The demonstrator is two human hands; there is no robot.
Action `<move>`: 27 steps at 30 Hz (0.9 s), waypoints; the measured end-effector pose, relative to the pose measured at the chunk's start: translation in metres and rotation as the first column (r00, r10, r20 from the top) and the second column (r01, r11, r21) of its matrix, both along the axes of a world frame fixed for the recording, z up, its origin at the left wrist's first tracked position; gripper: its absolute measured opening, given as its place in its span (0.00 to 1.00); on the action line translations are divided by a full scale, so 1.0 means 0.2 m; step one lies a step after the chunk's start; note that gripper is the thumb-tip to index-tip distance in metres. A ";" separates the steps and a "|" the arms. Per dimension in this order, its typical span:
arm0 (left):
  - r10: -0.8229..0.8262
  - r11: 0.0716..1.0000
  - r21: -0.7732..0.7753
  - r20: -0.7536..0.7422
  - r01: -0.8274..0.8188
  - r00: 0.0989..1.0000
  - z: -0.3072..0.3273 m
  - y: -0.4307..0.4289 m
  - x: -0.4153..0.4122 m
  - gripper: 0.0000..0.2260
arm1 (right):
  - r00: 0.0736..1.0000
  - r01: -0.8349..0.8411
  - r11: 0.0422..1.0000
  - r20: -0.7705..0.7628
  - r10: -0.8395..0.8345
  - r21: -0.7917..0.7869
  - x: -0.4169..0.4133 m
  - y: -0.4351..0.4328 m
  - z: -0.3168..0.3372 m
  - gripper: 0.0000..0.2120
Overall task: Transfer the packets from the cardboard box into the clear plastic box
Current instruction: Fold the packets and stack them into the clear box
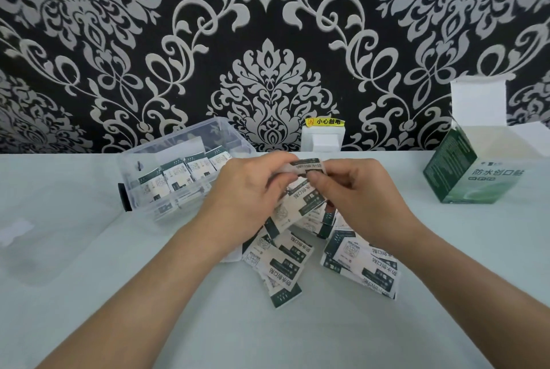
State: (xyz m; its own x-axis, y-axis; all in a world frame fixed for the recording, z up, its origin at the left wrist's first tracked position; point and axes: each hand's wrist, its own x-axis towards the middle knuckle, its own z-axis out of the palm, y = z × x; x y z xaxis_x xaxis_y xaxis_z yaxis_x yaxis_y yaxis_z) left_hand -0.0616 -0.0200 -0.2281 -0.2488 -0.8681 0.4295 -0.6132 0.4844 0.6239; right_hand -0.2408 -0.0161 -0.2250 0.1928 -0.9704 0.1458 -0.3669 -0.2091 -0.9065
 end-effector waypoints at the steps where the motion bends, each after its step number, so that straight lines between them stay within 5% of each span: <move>1: 0.031 0.999 0.014 0.014 -0.031 0.999 0.01 0.00 0.00 0.10 | 0.999 0.018 0.998 0.047 -0.021 0.055 0.00 0.00 0.00 0.08; 5: 0.099 0.992 0.070 0.055 -0.103 0.994 0.00 -0.01 0.01 0.07 | 0.976 0.037 0.968 0.197 -0.088 0.249 0.01 0.00 -0.01 0.08; 11: 0.126 0.896 -0.443 0.330 0.036 0.936 0.02 0.00 0.01 0.13 | 0.907 0.120 0.886 0.314 -0.282 0.447 0.02 -0.01 -0.05 0.07; 17: 0.081 0.961 -0.244 0.694 0.127 0.715 -0.07 0.05 -0.12 0.22 | 0.780 -0.003 0.852 0.534 -0.326 0.524 0.02 0.02 -0.02 0.09; 23: -0.044 0.995 -0.027 0.749 0.097 0.661 -0.02 0.08 -0.12 0.30 | 0.799 -0.072 0.795 0.512 -0.316 0.602 0.00 0.02 0.00 0.06; 27: -0.011 0.996 -0.050 0.758 0.075 0.652 -0.02 0.06 -0.09 0.32 | 0.851 -0.061 0.761 0.432 -0.299 0.646 -0.01 0.02 0.03 0.05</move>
